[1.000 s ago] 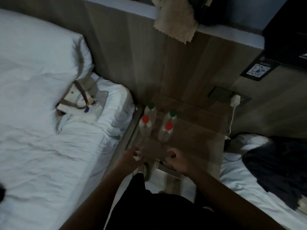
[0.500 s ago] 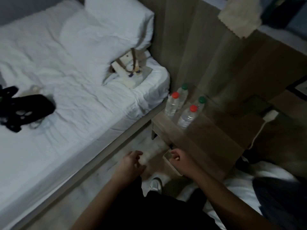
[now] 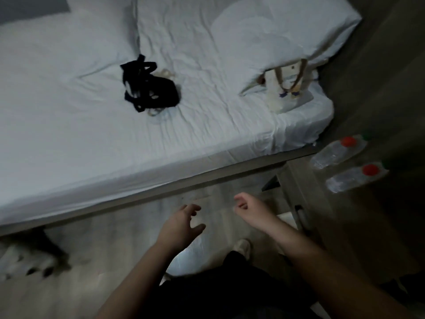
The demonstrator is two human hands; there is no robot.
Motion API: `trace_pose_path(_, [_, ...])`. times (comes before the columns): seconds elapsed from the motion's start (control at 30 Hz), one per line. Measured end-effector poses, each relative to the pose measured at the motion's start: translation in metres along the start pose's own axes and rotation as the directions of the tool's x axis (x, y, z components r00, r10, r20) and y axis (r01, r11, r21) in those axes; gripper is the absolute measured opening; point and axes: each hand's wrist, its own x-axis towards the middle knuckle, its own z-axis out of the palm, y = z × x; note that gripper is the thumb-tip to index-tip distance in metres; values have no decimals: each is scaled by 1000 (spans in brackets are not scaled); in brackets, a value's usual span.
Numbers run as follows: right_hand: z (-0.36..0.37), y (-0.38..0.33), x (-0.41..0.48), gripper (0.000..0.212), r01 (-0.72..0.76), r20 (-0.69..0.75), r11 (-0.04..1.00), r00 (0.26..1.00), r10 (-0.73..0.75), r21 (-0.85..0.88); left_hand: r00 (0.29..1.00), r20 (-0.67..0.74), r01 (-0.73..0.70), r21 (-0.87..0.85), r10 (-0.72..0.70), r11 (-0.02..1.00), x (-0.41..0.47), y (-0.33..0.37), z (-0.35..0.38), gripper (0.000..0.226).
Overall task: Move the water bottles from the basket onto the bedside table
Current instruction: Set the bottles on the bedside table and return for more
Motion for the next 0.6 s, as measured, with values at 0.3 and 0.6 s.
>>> trace_pose_path(0.3, [180, -132, 1, 34, 145, 124, 982, 984, -130, -118, 967, -149, 186, -150, -208, 971, -98, -193, -71, 47])
trace_pose_path(0.6, [371, -249, -34, 37, 374, 465, 900, 853, -238, -226, 830, -277, 357, -403, -484, 843, -221, -351, -106, 44])
